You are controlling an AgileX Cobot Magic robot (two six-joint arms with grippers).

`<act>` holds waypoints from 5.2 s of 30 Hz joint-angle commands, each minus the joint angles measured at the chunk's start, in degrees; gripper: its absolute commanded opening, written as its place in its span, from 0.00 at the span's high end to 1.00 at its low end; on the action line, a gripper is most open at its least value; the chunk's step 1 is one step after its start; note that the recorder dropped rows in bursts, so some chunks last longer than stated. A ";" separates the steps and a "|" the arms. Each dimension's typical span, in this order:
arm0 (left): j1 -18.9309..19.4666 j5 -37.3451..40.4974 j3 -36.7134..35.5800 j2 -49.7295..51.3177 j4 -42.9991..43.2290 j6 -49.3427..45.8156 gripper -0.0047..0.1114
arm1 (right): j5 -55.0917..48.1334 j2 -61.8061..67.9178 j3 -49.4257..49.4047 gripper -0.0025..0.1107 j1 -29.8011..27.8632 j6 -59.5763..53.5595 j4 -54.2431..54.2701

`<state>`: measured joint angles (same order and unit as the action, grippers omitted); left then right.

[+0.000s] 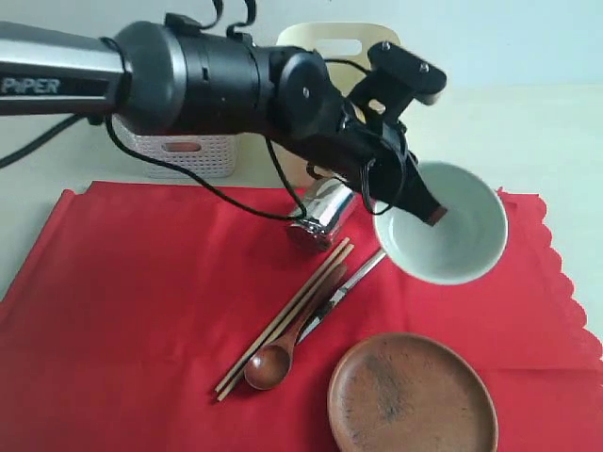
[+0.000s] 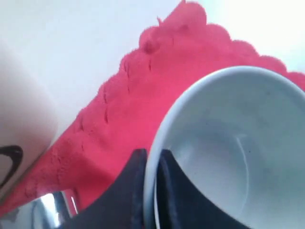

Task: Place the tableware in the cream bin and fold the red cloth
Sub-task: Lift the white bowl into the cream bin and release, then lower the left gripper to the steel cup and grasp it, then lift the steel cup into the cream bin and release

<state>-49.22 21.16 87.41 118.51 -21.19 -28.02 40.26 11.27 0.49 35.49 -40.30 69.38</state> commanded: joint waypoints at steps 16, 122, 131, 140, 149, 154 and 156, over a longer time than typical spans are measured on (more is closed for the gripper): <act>12.77 -21.16 2.67 -6.74 -5.26 1.28 0.96 | 0.19 -0.14 -0.18 0.98 -0.15 -0.18 -0.54; 8.03 -4.81 -7.65 -0.75 -0.23 0.19 0.18 | 0.19 -0.14 -0.18 0.98 -0.15 -0.18 -0.54; 9.44 -7.15 -5.38 4.71 1.00 0.06 0.12 | 0.19 -0.14 -0.18 0.98 -0.15 -0.18 -0.54; 9.22 -6.72 -4.62 8.45 1.00 -0.06 0.16 | 0.19 -0.14 -0.18 0.98 -0.15 -0.18 -0.54; 9.22 -6.72 -4.62 8.18 1.00 -0.06 0.75 | 0.19 -0.14 -0.18 0.98 -0.15 -0.18 -0.54; 9.22 -4.40 -4.62 5.67 1.00 0.07 0.96 | 0.19 -0.14 -0.18 0.98 -0.15 -0.18 -0.54; 9.22 -2.52 -4.62 3.80 1.00 0.07 0.96 | 0.19 -0.14 -0.18 0.98 -0.15 -0.18 -0.54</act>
<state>-39.88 16.97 82.42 125.49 -19.99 -28.07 40.26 11.27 0.49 35.49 -40.30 69.38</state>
